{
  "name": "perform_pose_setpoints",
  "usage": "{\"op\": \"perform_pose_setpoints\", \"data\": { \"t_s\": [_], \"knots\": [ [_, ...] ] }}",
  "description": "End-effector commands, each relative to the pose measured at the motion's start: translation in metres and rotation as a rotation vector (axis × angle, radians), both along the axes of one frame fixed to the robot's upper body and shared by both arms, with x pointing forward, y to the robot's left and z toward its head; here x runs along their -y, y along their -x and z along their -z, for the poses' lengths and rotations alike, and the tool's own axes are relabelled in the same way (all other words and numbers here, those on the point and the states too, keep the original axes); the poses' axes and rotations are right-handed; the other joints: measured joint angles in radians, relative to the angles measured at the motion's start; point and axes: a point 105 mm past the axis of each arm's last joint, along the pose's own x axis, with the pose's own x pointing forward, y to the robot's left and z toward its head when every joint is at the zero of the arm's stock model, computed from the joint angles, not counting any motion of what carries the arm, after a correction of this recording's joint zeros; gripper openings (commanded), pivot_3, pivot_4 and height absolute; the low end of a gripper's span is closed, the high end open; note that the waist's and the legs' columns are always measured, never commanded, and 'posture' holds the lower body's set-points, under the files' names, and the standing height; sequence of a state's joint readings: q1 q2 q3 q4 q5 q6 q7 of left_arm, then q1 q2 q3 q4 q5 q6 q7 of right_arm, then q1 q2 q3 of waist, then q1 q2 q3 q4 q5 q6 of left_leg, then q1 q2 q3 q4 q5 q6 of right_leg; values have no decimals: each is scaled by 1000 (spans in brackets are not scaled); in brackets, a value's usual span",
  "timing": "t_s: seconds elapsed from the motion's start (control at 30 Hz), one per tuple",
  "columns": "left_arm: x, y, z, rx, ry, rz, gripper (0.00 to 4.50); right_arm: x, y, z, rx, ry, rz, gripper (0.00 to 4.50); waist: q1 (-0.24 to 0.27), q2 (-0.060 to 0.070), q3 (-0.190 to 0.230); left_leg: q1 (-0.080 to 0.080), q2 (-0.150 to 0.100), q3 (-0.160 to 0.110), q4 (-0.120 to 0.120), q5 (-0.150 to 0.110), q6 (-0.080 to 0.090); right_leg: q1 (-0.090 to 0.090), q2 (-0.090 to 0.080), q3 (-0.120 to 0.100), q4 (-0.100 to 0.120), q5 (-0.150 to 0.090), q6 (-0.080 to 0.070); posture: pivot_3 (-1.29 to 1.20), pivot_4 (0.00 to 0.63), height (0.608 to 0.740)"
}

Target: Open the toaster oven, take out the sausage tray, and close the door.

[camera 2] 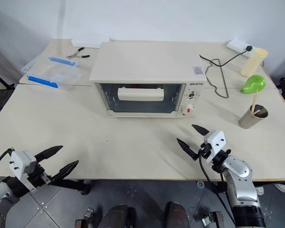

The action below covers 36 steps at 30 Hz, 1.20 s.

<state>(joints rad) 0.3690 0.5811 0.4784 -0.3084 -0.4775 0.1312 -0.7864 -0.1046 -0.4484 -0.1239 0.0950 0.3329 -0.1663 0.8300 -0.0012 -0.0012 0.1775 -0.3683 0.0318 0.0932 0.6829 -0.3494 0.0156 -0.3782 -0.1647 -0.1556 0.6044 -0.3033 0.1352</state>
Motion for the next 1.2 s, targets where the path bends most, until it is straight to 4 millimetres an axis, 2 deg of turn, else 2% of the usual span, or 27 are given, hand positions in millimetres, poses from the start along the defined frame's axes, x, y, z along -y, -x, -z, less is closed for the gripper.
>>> {"op": "perform_pose_setpoints", "data": {
  "t_s": [0.03,0.07,0.17,0.23,0.3,0.4,0.53,0.87,1.0,1.2],
  "knots": [
    [6,-3,-15,73,-5,4,4487,-12,4,-12,-7,-4,-117,4500,-2,0,0,0,0,0,0,0,0,0,0,0,0,0,0,0,150,740],
    [5,-5,-19,95,15,-5,4487,-17,6,-15,-19,-8,-163,4500,-2,0,0,0,0,0,0,0,0,0,0,0,0,0,0,0,150,740],
    [6,-11,-32,117,57,5,4487,-33,11,-41,-23,-62,-274,4500,-2,1,0,0,1,0,0,0,0,0,0,0,0,0,0,0,150,740],
    [9,-15,-57,172,198,54,4487,-45,12,-62,-24,-113,-338,4500,-1,1,0,0,2,0,0,0,0,0,0,0,1,0,0,0,150,740],
    [13,-15,-71,159,285,117,4487,-53,13,-73,-32,-137,-382,4500,-1,0,0,0,3,-1,0,0,0,0,0,0,1,0,0,0,150,740],
    [18,-17,-80,150,287,159,4487,-59,12,-82,-33,-171,-401,4500,0,1,0,0,2,-2,0,0,-1,0,0,-1,2,0,0,0,150,740],
    [36,-24,-87,154,218,235,4487,-63,-4,-100,44,-229,-340,4500,0,0,0,-1,-2,-1,0,-1,0,0,0,-1,1,0,0,0,150,740],
    [46,-23,-72,94,226,265,4487,-86,-1,-105,83,-223,-474,4500,-2,0,0,-1,-2,0,1,-1,-1,-2,2,-1,2,0,0,0,150,740],
    [44,-29,-75,94,278,235,4487,-101,15,-105,99,-152,-587,4500,-2,0,0,-1,-2,1,1,-1,-1,-2,2,0,2,0,0,0,150,740],
    [43,-32,-73,92,280,231,4487,-104,20,-102,63,-134,-619,4500,-1,0,0,-1,-2,0,1,-1,-1,-2,2,0,2,0,0,0,150,740]
  ]
}}
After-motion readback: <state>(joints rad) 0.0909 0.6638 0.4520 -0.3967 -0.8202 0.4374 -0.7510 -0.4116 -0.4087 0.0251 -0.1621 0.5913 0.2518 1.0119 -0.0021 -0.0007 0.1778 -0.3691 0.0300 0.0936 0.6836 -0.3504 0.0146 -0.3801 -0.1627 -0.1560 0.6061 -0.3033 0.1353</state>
